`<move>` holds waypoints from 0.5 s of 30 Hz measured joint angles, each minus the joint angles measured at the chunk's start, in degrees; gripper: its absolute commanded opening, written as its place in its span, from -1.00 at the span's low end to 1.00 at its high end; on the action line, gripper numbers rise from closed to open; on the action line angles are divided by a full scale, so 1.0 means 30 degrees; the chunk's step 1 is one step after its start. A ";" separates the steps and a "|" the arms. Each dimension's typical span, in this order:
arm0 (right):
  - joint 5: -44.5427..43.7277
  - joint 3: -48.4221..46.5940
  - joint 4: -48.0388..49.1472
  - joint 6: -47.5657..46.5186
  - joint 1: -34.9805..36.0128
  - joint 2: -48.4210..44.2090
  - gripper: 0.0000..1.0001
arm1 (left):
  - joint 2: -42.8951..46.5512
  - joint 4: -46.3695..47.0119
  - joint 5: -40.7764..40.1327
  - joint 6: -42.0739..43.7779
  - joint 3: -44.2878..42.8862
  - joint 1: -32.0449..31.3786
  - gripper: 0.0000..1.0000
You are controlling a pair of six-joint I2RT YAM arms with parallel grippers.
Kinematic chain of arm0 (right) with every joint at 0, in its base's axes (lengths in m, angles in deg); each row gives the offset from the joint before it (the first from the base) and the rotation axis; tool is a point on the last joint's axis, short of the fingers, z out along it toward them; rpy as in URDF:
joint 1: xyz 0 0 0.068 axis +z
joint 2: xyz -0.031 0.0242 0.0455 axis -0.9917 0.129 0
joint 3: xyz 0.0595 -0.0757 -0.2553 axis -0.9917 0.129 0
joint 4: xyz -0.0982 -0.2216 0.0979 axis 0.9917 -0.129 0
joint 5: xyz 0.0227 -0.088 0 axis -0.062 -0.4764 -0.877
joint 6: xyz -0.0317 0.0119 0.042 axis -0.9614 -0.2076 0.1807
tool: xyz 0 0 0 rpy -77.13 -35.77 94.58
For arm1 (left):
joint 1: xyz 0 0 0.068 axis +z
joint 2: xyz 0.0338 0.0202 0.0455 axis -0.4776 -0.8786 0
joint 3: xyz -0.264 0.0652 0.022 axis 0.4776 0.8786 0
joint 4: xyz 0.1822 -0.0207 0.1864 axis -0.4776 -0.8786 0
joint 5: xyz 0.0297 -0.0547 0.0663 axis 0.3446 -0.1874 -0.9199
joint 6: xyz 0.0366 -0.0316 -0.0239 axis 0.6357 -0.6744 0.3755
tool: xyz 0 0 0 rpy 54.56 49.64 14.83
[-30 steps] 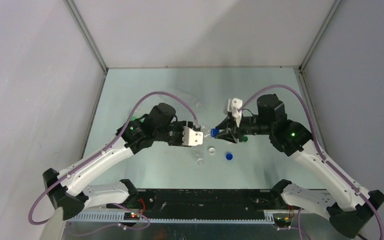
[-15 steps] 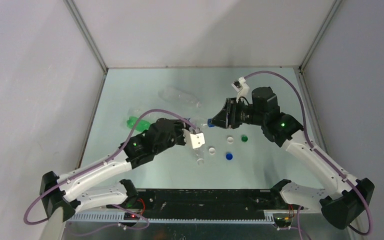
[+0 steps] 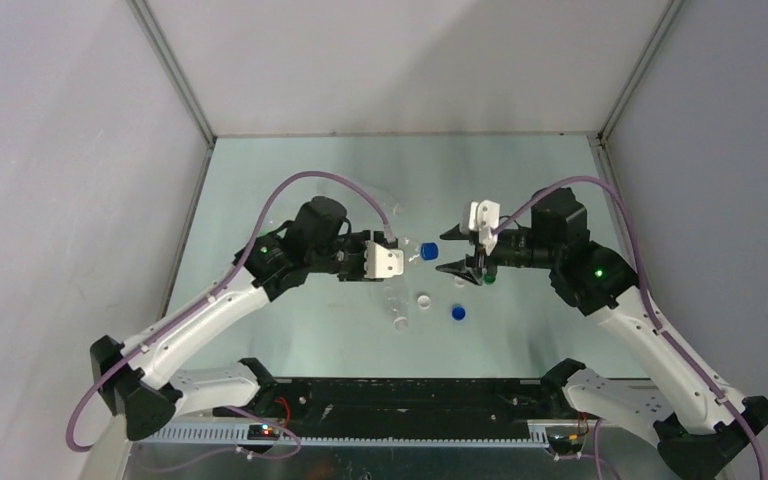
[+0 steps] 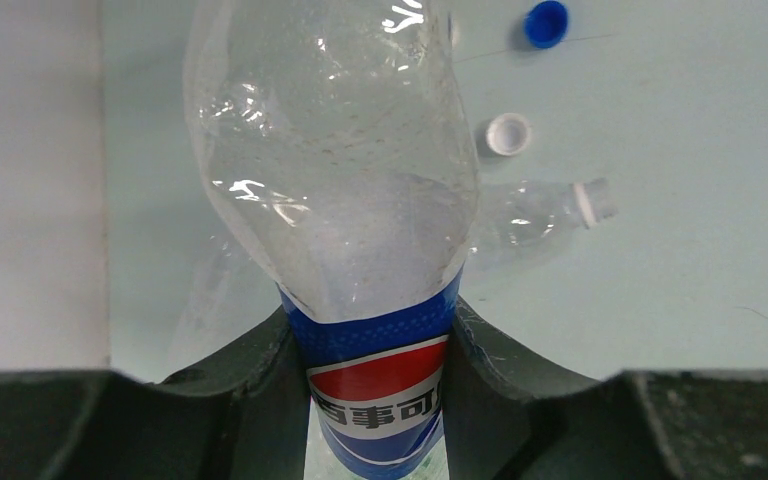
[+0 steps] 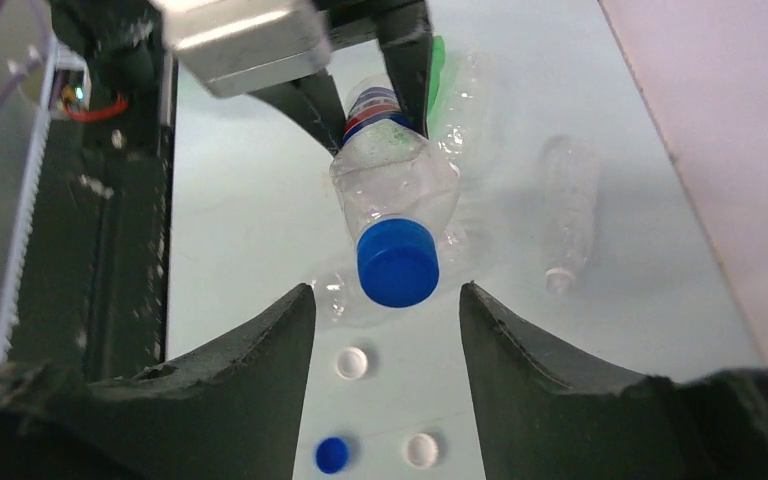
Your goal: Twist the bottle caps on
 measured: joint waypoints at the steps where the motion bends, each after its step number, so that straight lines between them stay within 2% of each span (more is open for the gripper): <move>1: 0.0233 0.0000 -0.0357 -0.1129 0.0087 0.0015 0.10 | -0.0255 -0.0379 0.0372 0.0117 -0.0233 0.0029 -1.00; 6: 0.0954 0.0000 -0.1457 -0.4473 0.0313 0.0080 0.02 | -0.0998 -0.1574 0.1581 0.0444 -0.0576 0.0066 -1.00; 15: 0.1501 0.0000 -0.2186 -0.6411 0.0721 0.0495 -0.04 | -0.1457 -0.2331 0.2382 0.0634 -0.0896 0.0080 -1.00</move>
